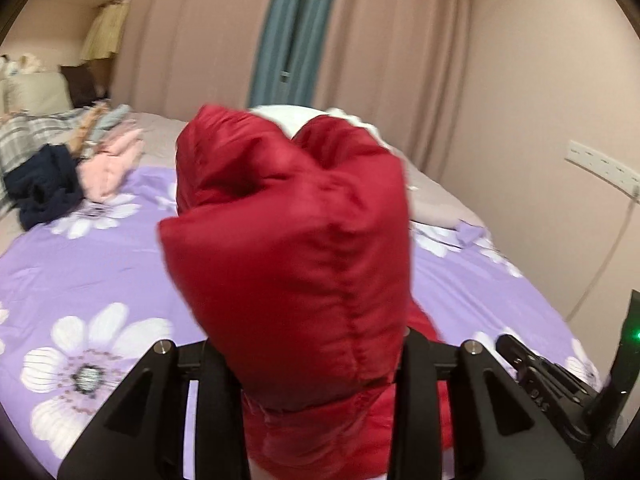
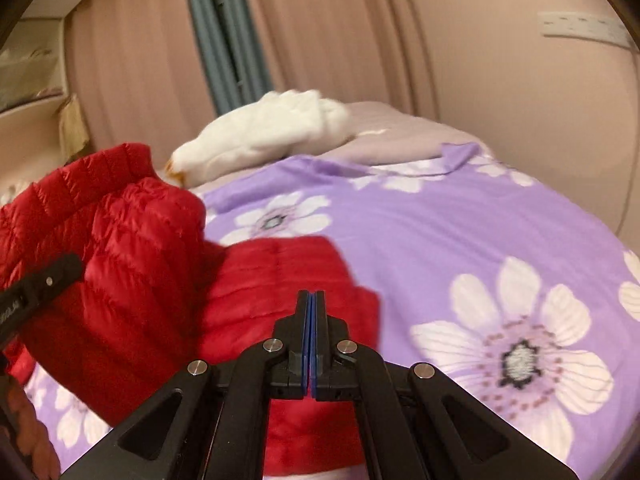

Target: Fold large clothes

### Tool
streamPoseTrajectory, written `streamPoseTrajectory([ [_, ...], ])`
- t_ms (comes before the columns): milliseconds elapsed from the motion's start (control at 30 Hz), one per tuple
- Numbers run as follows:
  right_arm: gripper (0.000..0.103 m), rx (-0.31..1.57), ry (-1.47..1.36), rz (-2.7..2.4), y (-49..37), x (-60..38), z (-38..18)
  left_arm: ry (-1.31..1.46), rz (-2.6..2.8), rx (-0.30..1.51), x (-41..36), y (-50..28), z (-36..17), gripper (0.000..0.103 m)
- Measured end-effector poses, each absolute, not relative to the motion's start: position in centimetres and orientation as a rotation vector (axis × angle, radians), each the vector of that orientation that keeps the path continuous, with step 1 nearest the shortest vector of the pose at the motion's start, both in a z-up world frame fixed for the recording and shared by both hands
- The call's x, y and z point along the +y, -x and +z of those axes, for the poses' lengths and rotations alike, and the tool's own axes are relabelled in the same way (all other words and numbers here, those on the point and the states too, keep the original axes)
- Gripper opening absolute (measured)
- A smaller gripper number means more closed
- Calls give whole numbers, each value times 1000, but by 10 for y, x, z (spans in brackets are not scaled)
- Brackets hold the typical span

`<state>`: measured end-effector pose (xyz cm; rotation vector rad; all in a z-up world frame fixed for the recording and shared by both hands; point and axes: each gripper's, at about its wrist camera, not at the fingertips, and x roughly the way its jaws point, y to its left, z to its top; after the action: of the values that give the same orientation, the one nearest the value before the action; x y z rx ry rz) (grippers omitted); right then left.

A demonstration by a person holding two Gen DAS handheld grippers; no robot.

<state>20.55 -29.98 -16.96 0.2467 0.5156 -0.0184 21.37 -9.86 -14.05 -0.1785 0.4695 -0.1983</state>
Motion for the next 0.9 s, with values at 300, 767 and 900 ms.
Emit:
streamPoseTrajectory([
  [300, 0, 476, -235, -130, -192, -334, -160, 142, -352, 573, -175, -225, -162, 40],
  [767, 0, 450, -281, -185, -162, -373, -150, -35, -463, 811, -245, -251, -233, 47],
  [900, 0, 434, -301, -163, -159, -374, -142, -8, -483, 821, -220, -242, -212, 62],
])
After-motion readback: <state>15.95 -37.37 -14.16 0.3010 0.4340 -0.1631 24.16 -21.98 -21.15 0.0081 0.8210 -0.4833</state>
